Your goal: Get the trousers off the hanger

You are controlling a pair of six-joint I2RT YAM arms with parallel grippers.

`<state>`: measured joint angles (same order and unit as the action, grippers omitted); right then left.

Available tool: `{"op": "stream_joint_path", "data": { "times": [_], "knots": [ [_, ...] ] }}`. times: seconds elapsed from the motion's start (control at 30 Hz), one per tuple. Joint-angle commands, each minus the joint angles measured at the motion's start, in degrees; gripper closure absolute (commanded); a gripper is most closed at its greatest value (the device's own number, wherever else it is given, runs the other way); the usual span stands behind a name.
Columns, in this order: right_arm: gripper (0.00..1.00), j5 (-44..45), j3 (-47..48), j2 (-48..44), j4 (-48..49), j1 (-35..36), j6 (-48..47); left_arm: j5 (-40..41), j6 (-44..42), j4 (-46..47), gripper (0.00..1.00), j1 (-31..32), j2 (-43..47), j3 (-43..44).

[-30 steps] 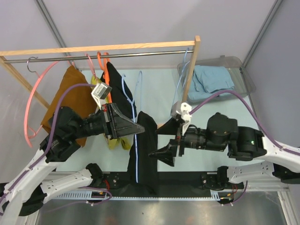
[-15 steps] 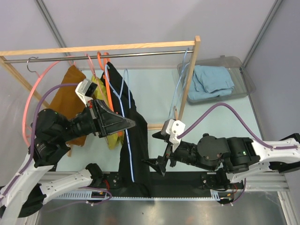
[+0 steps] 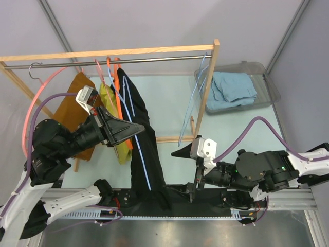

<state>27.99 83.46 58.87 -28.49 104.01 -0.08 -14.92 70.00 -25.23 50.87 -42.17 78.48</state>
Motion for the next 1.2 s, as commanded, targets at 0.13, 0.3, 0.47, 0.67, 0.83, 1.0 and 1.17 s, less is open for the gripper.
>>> {"op": "stream_joint_path", "data": {
  "times": [0.13,0.3,0.47,0.67,0.83,1.0,1.17],
  "knots": [
    [0.03,-3.82,3.73,2.47,0.54,4.36,-3.70,4.11,-1.70,1.59,1.00,0.10,-0.45,5.54],
    [0.04,4.87,3.73,5.37,1.68,4.54,-4.76,4.02,-1.88,1.59,1.00,0.10,-0.89,6.07],
    [0.08,5.59,3.29,5.38,2.21,3.66,-4.93,3.41,-2.15,1.77,1.00,0.10,-1.24,6.16],
    [0.10,5.06,3.02,6.34,1.33,1.73,-3.79,2.70,-2.15,2.29,1.00,0.10,-1.42,6.51],
    [0.10,4.80,2.32,6.61,0.37,-0.64,-2.83,0.68,-2.41,2.91,1.00,0.10,-1.95,6.86],
    [0.11,2.95,1.00,4.76,-1.04,-2.58,-2.21,-3.52,-2.85,3.61,0.99,0.10,-3.00,7.39],
    [0.11,0.40,0.65,3.71,-3.94,-3.19,-2.03,-6.17,-3.03,4.23,1.00,0.10,-3.71,7.39]
  ]
}}
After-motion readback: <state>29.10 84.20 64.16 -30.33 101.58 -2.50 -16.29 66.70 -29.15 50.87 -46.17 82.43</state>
